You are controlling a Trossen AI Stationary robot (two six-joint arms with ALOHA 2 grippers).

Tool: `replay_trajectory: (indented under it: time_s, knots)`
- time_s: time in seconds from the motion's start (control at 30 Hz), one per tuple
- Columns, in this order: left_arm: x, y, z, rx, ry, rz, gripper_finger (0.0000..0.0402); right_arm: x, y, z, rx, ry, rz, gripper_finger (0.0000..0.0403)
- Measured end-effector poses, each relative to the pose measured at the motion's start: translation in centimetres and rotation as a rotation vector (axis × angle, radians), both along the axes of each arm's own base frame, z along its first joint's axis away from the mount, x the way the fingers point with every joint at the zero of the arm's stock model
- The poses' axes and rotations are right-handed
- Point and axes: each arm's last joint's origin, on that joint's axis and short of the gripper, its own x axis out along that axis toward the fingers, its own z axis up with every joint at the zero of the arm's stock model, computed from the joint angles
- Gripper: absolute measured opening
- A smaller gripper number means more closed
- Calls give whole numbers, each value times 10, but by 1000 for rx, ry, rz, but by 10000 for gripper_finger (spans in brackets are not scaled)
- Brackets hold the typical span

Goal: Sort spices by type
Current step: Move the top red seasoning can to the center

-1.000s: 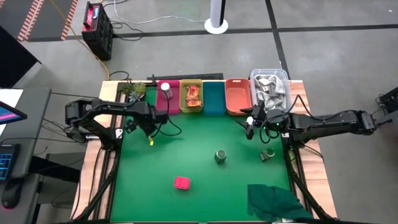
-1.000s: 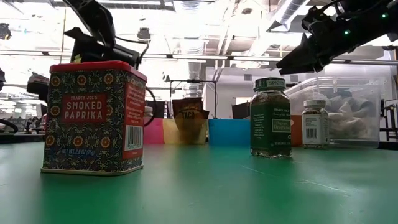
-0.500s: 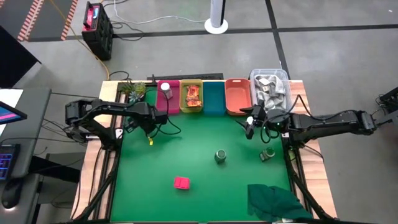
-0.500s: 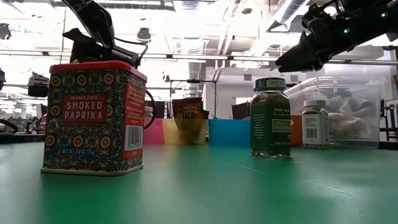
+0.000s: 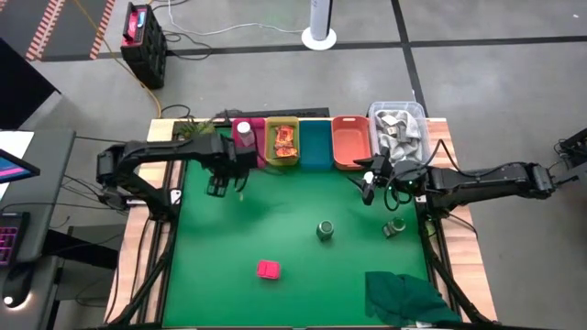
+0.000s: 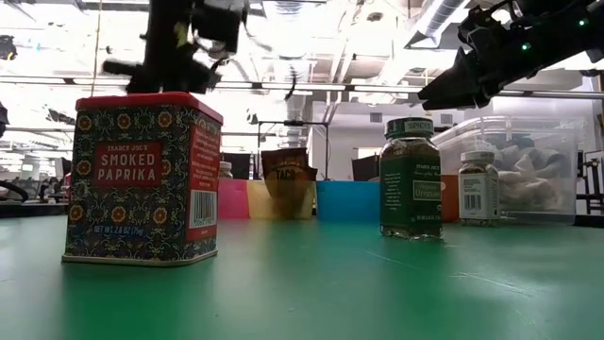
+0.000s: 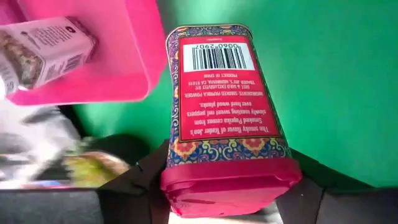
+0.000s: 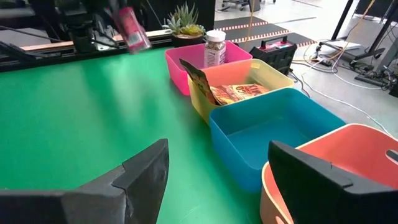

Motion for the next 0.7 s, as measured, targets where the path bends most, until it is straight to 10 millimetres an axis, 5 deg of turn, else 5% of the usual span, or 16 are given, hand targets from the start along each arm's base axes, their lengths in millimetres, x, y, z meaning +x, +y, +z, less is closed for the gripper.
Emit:
replay_trajectory:
  time_s: [0.17, 0.33, 0.53, 0.7]
  knots:
    - [17, 10, 43, -28, -238, 151, 203, 0, 0, 0, 1, -3, 0, 301]
    - [51, 35, 66, -13, -288, 198, 203, 0, 0, 1, 1, -10, -1, 301]
    - [89, 64, 67, -184, -241, 214, 203, -1, 0, -3, 20, 30, -5, 301]
    - [115, 58, 70, -349, -301, 183, 203, -2, -2, -4, 19, 35, -16, 301]
